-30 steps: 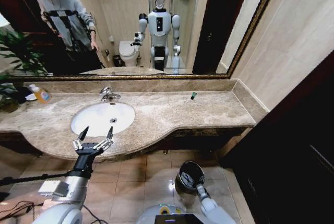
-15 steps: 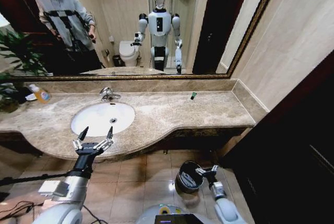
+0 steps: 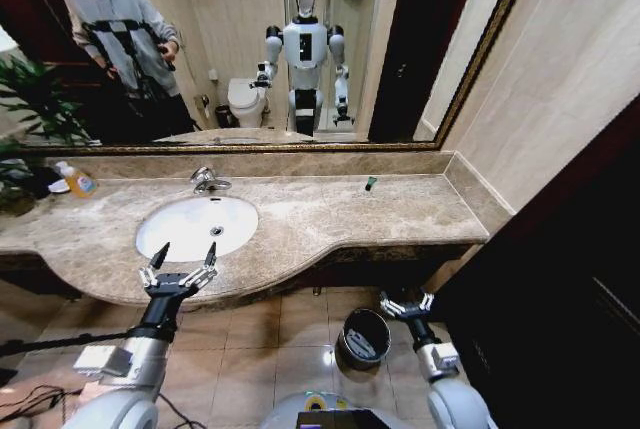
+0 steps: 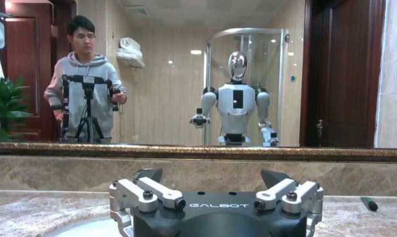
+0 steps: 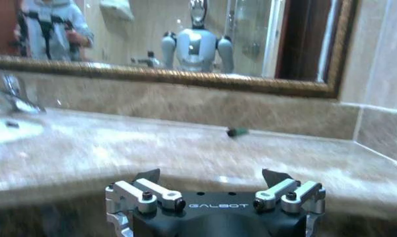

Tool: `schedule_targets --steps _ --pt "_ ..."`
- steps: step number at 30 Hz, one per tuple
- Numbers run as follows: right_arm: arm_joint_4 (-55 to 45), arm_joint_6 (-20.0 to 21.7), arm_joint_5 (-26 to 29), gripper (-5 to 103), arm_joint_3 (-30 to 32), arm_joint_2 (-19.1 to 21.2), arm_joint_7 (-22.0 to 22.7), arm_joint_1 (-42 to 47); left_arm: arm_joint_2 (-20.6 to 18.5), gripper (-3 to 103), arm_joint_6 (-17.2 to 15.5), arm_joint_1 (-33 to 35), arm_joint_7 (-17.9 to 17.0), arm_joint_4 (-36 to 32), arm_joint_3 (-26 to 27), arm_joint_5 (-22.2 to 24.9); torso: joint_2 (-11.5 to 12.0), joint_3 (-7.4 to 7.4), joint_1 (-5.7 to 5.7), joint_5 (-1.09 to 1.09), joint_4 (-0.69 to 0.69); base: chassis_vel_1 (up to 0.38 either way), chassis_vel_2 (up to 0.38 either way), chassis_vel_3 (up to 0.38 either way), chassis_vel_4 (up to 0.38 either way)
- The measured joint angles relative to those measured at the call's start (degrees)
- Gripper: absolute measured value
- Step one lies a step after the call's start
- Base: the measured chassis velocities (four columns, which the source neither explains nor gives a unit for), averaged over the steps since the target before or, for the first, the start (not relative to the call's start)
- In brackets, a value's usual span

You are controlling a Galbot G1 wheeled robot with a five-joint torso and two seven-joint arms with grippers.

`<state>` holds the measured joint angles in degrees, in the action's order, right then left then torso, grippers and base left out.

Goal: Pick up the trash from the sink and place it in the trash bin.

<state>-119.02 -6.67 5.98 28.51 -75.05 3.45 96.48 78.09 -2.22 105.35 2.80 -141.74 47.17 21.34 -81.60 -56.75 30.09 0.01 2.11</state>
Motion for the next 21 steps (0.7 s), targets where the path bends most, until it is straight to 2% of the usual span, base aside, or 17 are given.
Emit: schedule_targets --steps 9,15,19,20,21 --pt "-0.4 6.84 2.26 100 -4.44 1.8 0.48 -9.79 0.0 100 0.0 0.0 0.0 0.0 0.0 0.0 0.0 0.0 0.0 -0.01 0.0 0.0 0.0 0.0 0.0" --pt "2.54 8.93 4.83 100 -5.45 4.2 0.48 -15.79 0.0 100 0.0 0.0 0.0 0.0 0.0 0.0 0.01 0.0 0.0 -0.01 0.0 0.0 0.0 0.0 0.0" --pt "6.68 12.81 9.03 100 -6.88 5.97 0.9 -25.48 0.0 100 0.0 0.0 0.01 0.0 0.0 0.0 0.01 -0.01 0.0 -0.01 -0.01 0.0 0.0 0.0 0.0" --pt "6.68 12.81 9.03 100 -6.88 5.97 0.9 -25.48 0.0 100 0.0 0.0 0.01 0.0 0.0 0.0 0.01 -0.01 0.0 -0.01 -0.01 0.0 0.0 0.0 0.0" --pt "8.69 14.57 11.03 100 -8.12 6.52 1.52 -29.83 0.0 100 0.0 0.0 0.02 0.0 0.0 0.0 0.01 -0.01 0.0 -0.01 0.0 0.0 0.0 0.0 0.0"
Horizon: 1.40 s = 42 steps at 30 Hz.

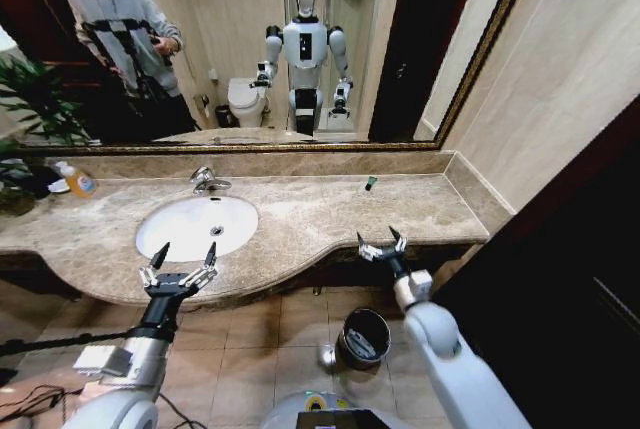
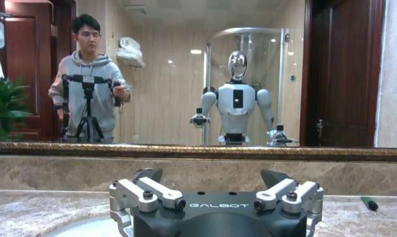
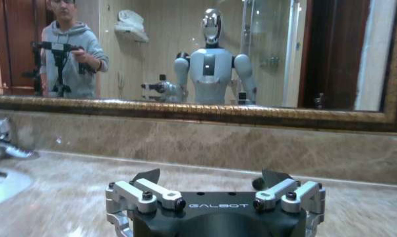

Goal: Pick up the trash from the sink and place it in the trash bin.

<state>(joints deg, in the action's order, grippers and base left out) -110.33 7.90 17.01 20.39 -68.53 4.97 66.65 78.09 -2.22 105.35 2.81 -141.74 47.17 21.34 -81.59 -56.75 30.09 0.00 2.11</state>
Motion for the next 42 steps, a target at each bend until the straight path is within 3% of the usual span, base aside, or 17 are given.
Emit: schedule_targets --steps 8,16,29,34,40,42 --pt "14.18 4.25 4.42 100 -6.6 -0.36 1.09 -17.81 0.0 100 0.0 0.0 -0.01 0.0 0.0 0.0 0.0 0.0 0.0 0.0 -0.01 0.0 0.0 0.0 0.0" --pt "29.76 3.6 1.12 100 -9.4 -4.84 1.9 -31.01 0.0 100 0.0 0.0 0.01 -0.01 0.0 0.0 0.0 0.0 0.01 0.0 0.0 0.0 0.0 0.0 0.0" --pt "46.79 0.9 -2.51 100 -8.76 -10.81 1.66 -39.93 0.0 100 0.0 0.0 -0.02 0.0 0.01 0.0 -0.01 0.0 0.0 0.01 0.0 0.0 0.0 0.0 0.0" --pt "54.92 -3.37 -6.22 100 -6.37 -13.67 2.2 -43.28 0.0 100 0.0 0.0 -0.02 0.0 0.0 0.0 0.0 0.0 0.0 0.0 0.0 0.0 0.0 0.0 0.0" --pt "56.59 -4.34 -7.91 100 -3.66 -12.21 4.35 -42.72 0.0 100 0.0 0.0 -0.02 0.0 0.0 0.0 -0.01 0.01 0.0 0.01 0.01 0.0 0.0 0.0 0.0" --pt "56.93 -4.52 -8.19 100 -2.8 -11.28 5.05 -42.04 0.0 100 0.0 0.0 -0.02 0.0 0.0 0.0 -0.01 0.0 -0.01 0.0 -0.06 0.0 0.0 0.0 0.0"
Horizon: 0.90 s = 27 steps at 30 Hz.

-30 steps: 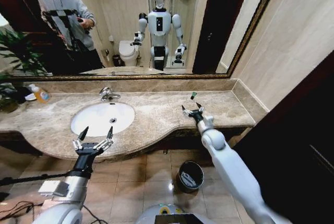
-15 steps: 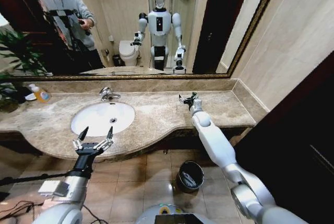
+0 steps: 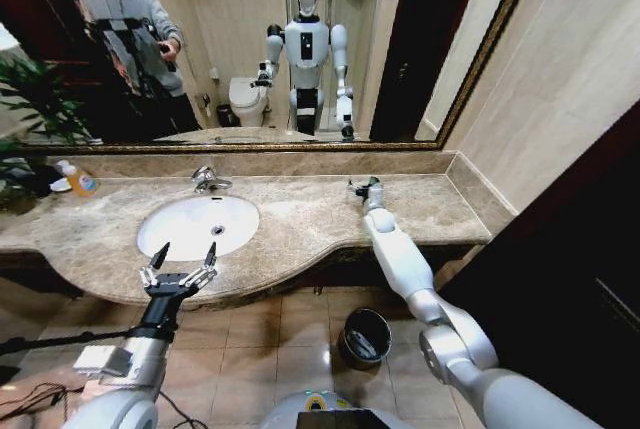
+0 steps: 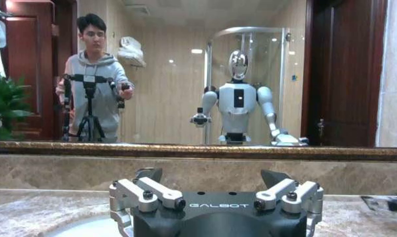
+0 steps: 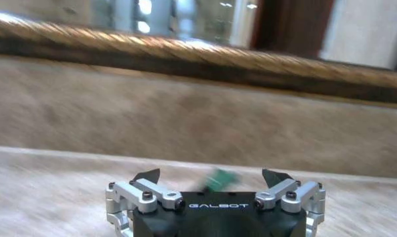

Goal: Pick up the trash from the sink and place it in the trash bin.

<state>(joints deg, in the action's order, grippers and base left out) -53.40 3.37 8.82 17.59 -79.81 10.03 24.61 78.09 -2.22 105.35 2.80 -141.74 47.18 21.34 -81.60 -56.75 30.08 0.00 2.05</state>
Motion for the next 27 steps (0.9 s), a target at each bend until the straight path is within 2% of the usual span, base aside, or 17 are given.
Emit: schedule_targets --steps 5,19,21,23,24,26,27 --pt "1.6 -0.07 0.79 100 0.1 -0.14 0.0 -0.31 0.0 100 0.0 0.0 0.0 0.0 0.0 0.0 0.0 0.0 0.0 0.0 0.06 0.0 0.0 0.0 0.0" --pt "5.8 -0.49 1.26 101 -0.25 -2.81 -1.02 -3.77 0.0 100 0.0 0.0 0.0 0.0 0.0 0.0 0.0 0.0 0.0 0.0 0.07 0.0 0.0 0.0 0.0" --pt "6.89 -0.58 1.13 94 -0.22 -3.01 -1.4 -4.31 0.0 100 0.0 0.0 0.0 0.0 0.0 0.0 0.0 0.0 0.0 0.01 0.07 0.0 0.0 0.0 0.0" --pt "7.16 -0.68 1.08 94 -0.19 -3.08 -1.46 -4.41 0.0 100 0.0 0.0 0.0 0.0 0.0 0.0 0.0 0.0 0.0 0.01 0.07 0.0 0.0 0.0 0.0" --pt "7.88 -0.91 0.92 87 -0.06 -3.2 -1.54 -4.68 0.0 100 0.0 0.0 0.0 0.0 0.0 0.0 0.0 0.0 0.0 0.01 0.06 0.0 0.0 0.0 0.0" --pt "8.19 -1.04 0.88 87 -0.02 -3.25 -1.54 -4.8 0.0 100 0.0 0.0 0.0 0.0 0.0 0.0 0.0 0.0 0.0 0.01 0.06 0.0 0.0 0.0 0.0" --pt "8.51 -1.21 0.86 83 0.06 -3.3 -1.54 -4.88 0.0 100 0.0 0.0 0.0 0.0 0.0 0.0 0.0 0.0 0.0 0.0 0.06 0.0 0.0 0.0 0.0"
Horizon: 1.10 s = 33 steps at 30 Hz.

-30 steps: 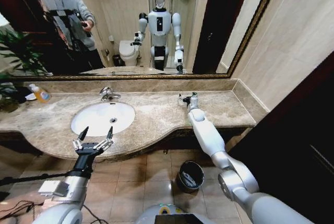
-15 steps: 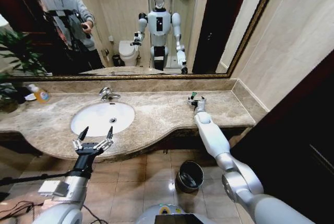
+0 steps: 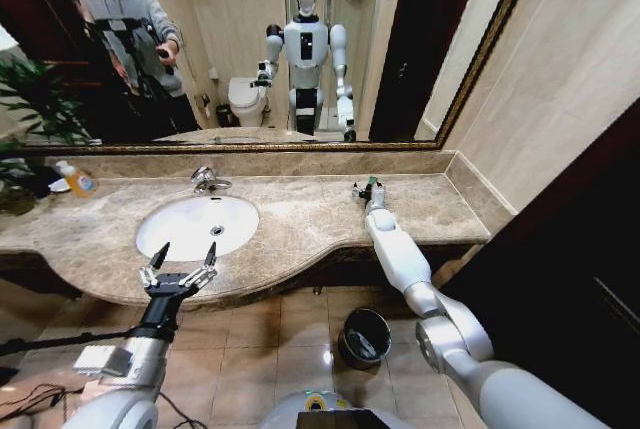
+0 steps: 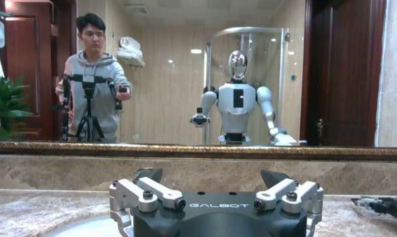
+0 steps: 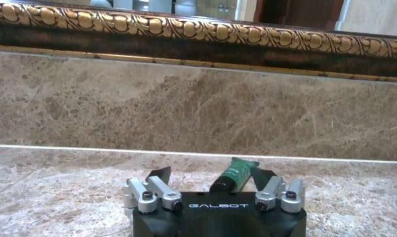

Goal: Pick up the trash from the sink and place it in the trash bin.

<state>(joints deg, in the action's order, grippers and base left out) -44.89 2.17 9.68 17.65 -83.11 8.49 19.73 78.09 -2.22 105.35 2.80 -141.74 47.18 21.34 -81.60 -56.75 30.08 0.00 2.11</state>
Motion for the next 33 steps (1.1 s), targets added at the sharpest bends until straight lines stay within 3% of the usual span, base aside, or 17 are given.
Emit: schedule_targets --steps 6,11,15,16,19,29,33 --pt "0.46 -0.27 -0.02 63 0.19 0.2 0.02 0.14 0.0 100 0.0 0.0 0.0 0.0 0.0 0.0 0.0 0.0 0.0 0.0 0.0 0.0 0.0 0.0 0.0" --pt "0.51 -0.3 0.0 55 0.3 0.5 0.09 0.4 0.0 100 0.0 0.0 0.0 0.0 0.0 0.0 0.0 0.0 0.0 0.0 0.0 0.0 0.0 0.0 0.0" --pt "0.24 -0.3 0.07 38 0.33 0.65 0.18 0.63 0.0 100 0.0 0.0 0.0 0.0 0.0 0.0 0.0 0.0 0.0 0.0 0.0 0.0 0.0 0.0 0.0" --pt "0.24 -0.3 0.07 38 0.33 0.65 0.18 0.63 0.0 100 0.0 0.0 0.0 0.0 0.0 0.0 0.0 0.0 0.0 0.0 0.0 0.0 0.0 0.0 0.0" --pt "-0.18 -0.28 0.18 22 0.34 0.69 0.26 0.87 0.0 100 0.0 0.0 0.0 0.0 0.0 0.0 0.0 0.0 0.0 0.0 0.0 0.0 0.0 0.0 0.0" --pt "-3.31 0.24 0.85 20 0.02 1.99 0.31 2.94 0.0 100 0.0 0.0 0.0 0.0 0.0 0.0 0.0 0.0 0.0 -0.01 0.0 0.0 0.0 0.0 0.0" --pt "-8.6 2.21 2.93 20 -0.59 3.56 0.59 5.71 0.0 100 0.0 0.0 0.0 0.0 0.0 0.0 0.0 0.0 0.0 -0.01 0.0 0.0 0.0 0.0 0.0"
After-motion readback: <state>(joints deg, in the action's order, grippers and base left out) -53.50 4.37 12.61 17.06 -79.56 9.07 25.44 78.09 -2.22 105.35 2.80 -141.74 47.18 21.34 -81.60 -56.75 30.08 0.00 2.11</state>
